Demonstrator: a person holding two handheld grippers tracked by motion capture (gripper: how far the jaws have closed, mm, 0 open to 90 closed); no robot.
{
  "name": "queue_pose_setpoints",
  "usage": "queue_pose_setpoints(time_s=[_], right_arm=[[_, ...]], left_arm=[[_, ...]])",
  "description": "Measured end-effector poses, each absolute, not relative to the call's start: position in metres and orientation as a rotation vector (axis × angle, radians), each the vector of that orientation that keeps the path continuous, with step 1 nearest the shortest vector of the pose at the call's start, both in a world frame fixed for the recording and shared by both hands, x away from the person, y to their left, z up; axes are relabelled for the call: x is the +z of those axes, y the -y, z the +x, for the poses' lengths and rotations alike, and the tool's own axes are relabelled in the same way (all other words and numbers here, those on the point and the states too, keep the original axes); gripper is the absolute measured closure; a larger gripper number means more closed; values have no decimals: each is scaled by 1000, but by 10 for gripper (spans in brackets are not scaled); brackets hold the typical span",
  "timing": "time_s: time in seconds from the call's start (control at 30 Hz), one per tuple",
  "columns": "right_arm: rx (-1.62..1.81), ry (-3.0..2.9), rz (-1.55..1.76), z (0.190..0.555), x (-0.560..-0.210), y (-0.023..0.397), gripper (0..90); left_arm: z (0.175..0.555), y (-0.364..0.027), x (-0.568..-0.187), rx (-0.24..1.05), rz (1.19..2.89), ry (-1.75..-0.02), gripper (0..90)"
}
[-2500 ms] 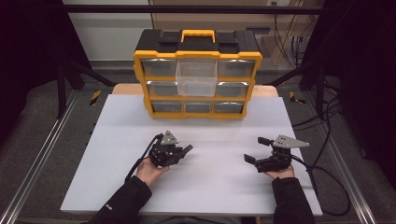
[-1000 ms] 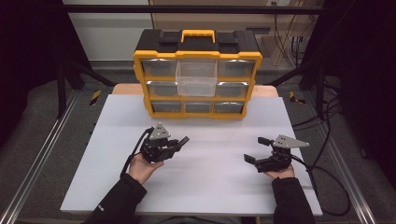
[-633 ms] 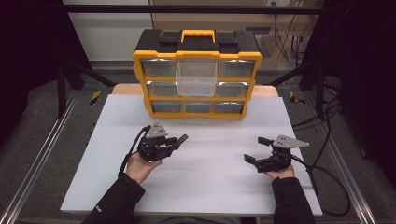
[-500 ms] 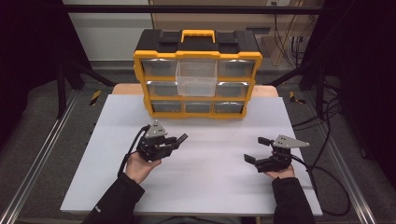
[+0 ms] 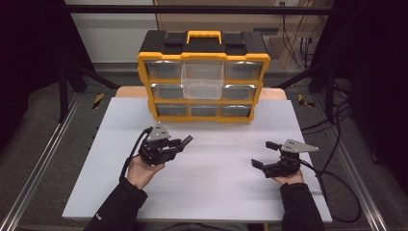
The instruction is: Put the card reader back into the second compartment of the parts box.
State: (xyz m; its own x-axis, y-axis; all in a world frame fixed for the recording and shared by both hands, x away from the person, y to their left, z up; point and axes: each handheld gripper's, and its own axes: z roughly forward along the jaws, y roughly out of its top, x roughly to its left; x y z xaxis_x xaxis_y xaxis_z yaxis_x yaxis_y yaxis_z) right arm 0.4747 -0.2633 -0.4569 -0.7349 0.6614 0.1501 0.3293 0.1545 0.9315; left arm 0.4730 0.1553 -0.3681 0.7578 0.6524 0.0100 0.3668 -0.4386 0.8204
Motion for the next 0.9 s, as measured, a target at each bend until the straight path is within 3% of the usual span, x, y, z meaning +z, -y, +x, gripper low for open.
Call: queue_pose_setpoints(time_s=[0.9], right_arm=[[1605, -2140, 954, 475, -457, 264, 2]], left_arm=[[475, -156, -351, 414, 2042, -748, 724]])
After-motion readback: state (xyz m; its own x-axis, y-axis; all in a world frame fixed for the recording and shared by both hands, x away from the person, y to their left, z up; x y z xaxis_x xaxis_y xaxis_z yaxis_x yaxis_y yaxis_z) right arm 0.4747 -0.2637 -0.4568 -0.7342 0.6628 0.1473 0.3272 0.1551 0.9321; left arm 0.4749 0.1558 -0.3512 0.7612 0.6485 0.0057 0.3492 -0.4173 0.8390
